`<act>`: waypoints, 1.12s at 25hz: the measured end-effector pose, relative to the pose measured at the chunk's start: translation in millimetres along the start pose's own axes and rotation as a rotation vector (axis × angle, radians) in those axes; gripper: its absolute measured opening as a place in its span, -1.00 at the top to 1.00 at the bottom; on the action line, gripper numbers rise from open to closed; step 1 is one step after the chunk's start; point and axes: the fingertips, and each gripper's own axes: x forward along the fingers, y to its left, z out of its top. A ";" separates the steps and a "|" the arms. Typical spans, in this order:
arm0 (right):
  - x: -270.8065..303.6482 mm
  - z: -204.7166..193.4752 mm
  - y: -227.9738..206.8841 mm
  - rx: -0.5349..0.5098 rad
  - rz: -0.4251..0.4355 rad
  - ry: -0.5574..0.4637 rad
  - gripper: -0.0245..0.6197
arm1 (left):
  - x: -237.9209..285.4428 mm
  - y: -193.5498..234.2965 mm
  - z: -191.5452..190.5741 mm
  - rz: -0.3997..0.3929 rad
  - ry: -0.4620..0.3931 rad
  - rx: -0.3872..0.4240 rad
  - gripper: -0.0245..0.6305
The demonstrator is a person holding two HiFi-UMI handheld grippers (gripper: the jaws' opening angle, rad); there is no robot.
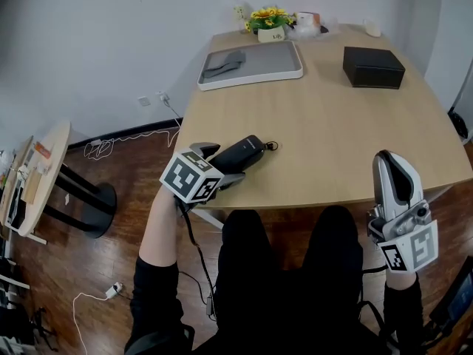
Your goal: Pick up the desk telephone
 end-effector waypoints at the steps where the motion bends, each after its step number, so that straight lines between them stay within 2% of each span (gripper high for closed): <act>1: 0.1 -0.5 0.3 0.000 0.002 0.001 0.85 | 0.0 0.1 0.3 -0.001 -0.001 -0.002 -0.29; 3: 0.7 0.5 1.0 -0.002 0.003 -0.001 0.85 | 0.0 -1.8 0.9 -0.013 -0.002 -0.007 -0.25; 7: 0.5 0.1 1.9 -0.001 0.008 -0.002 0.86 | 0.2 -11.7 1.2 -0.038 -0.001 0.009 0.06; 11: 0.7 -0.6 2.2 -0.001 0.009 -0.001 0.86 | 0.4 -13.3 0.8 -0.024 0.019 0.014 0.11; 14: 0.5 0.0 2.2 -0.003 0.013 -0.003 0.86 | -1.7 -11.5 4.4 0.019 -0.011 0.028 0.11; 17: -0.8 -0.1 -2.3 -0.001 0.003 -0.003 0.87 | -11.4 -2.1 21.4 0.080 -0.140 -0.023 0.11; 22: -2.4 0.4 -9.1 -0.002 -0.013 -0.006 0.87 | -64.9 18.1 64.1 0.212 -0.518 -0.207 0.11; 25: -3.7 2.4 -13.3 -0.004 -0.029 -0.010 0.87 | -97.7 15.4 76.9 0.313 -0.662 -0.224 0.11; 28: -5.0 3.5 -17.1 -0.005 -0.041 -0.015 0.87 | -120.5 5.9 80.7 0.414 -0.723 -0.189 0.11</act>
